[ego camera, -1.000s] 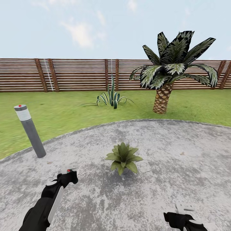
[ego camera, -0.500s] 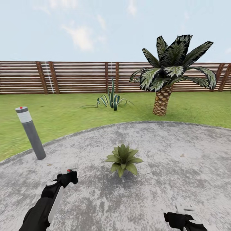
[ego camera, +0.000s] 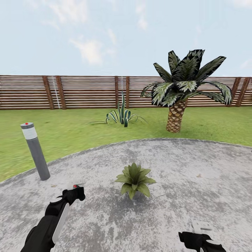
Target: Pick up the pesticide atomizer in the garden and spray insectifuge to fully cover both potted plants in the garden.
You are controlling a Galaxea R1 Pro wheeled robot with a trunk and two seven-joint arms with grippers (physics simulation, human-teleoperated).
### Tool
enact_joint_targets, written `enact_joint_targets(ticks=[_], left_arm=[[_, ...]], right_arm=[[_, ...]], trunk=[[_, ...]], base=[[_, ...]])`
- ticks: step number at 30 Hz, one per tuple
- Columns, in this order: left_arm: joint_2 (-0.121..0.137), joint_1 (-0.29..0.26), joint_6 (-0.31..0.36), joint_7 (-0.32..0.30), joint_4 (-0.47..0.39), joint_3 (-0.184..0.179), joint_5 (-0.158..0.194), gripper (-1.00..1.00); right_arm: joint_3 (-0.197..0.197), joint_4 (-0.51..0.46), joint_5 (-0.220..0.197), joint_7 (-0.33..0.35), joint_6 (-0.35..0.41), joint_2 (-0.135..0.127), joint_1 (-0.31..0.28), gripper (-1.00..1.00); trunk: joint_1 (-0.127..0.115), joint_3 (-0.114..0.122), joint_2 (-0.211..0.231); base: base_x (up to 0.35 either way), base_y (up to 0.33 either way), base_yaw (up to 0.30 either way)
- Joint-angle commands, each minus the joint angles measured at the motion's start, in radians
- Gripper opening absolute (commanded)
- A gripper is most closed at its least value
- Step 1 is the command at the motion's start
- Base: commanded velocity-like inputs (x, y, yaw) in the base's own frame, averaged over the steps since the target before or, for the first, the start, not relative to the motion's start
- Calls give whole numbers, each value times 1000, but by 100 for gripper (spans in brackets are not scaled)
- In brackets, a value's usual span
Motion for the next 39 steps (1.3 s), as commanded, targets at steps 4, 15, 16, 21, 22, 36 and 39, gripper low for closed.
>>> enact_joint_targets(ticks=[4,15,16,21,22,36,39], left_arm=[[0,0,5,2,-1,0,8,-100],[0,0,5,2,-1,0,8,-100],[0,0,5,2,-1,0,8,-100],[0,0,5,2,-1,0,8,-100],[0,0,5,2,-1,0,8,-100],[0,0,5,2,-1,0,8,-100],[0,0,5,2,-1,0,8,-100]], right_arm=[[0,-2,5,1,6,0,0,100],[0,-3,5,1,6,0,0,100],[0,-3,5,1,6,0,0,100],[0,-3,5,1,6,0,0,100],[0,-3,5,1,6,0,0,100],[1,-3,5,1,6,0,0,100],[1,-3,5,1,6,0,0,100]], trunk=[[0,-1,0],[-5,42,2],[-6,45,2],[-8,65,4],[-8,69,4],[-18,122,14],[-29,131,35]], base=[[0,0,0],[0,0,0],[0,0,0],[0,0,0],[0,0,0],[0,0,0],[0,0,0]])
